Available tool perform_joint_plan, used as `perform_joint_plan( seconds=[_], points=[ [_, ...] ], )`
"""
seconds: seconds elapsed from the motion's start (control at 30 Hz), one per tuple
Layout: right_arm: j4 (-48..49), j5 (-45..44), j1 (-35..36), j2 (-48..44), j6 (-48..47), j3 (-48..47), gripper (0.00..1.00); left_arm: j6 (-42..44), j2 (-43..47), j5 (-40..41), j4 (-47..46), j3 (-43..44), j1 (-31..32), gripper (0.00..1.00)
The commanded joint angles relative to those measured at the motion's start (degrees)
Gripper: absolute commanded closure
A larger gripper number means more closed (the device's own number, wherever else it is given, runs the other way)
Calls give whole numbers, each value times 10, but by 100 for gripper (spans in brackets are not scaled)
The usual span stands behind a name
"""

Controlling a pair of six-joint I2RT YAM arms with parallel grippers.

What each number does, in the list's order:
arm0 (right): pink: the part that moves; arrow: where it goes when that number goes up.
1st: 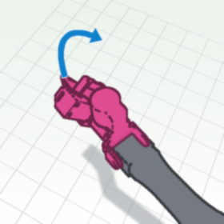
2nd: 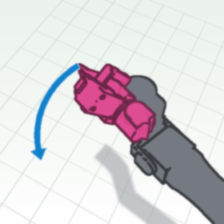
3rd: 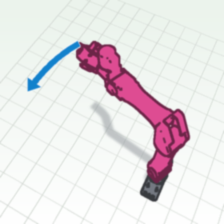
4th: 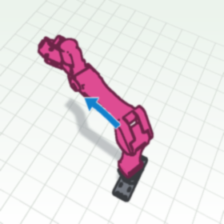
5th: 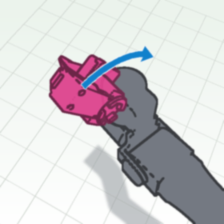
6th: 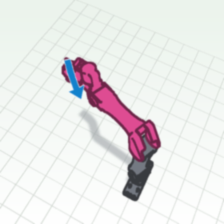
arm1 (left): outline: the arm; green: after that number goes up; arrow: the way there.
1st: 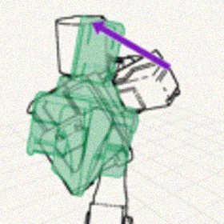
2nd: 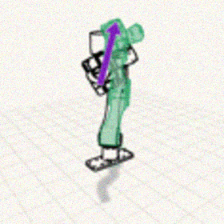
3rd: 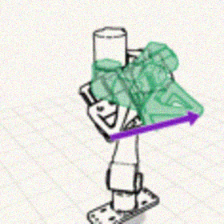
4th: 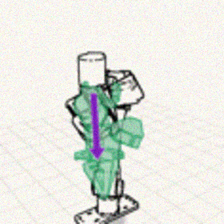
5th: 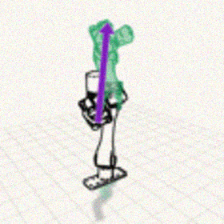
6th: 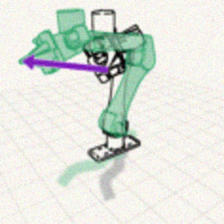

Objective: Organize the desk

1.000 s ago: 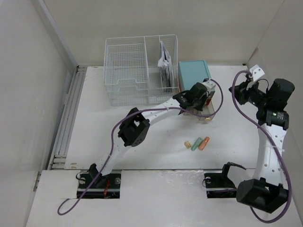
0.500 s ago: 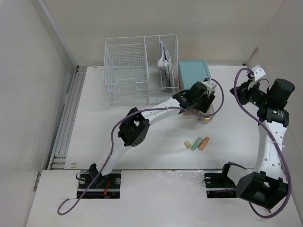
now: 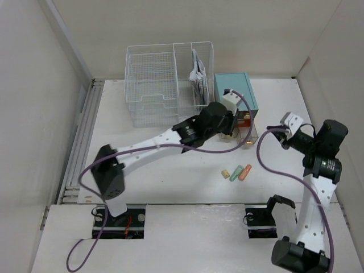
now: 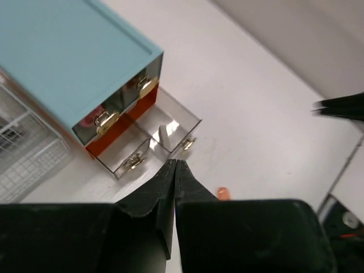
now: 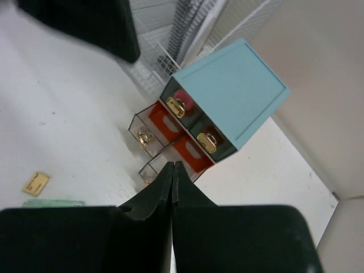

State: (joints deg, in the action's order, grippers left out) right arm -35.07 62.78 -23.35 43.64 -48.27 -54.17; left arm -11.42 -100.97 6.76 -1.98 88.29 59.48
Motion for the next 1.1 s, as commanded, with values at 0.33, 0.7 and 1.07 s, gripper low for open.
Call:
perform_joint_plan(
  seconds=[0.33,0.7,1.07],
  points=[
    [-127,-152,231,68,-142,35,83,-235,339,132,-162,-498,104,97],
    [-35,-526,544,206,163,7,56,-261,311,196,-152,-502,165,82],
    [-134,-543,577,363,89,-74,44,-372,447,291,-29,-571,195,53]
  ],
)
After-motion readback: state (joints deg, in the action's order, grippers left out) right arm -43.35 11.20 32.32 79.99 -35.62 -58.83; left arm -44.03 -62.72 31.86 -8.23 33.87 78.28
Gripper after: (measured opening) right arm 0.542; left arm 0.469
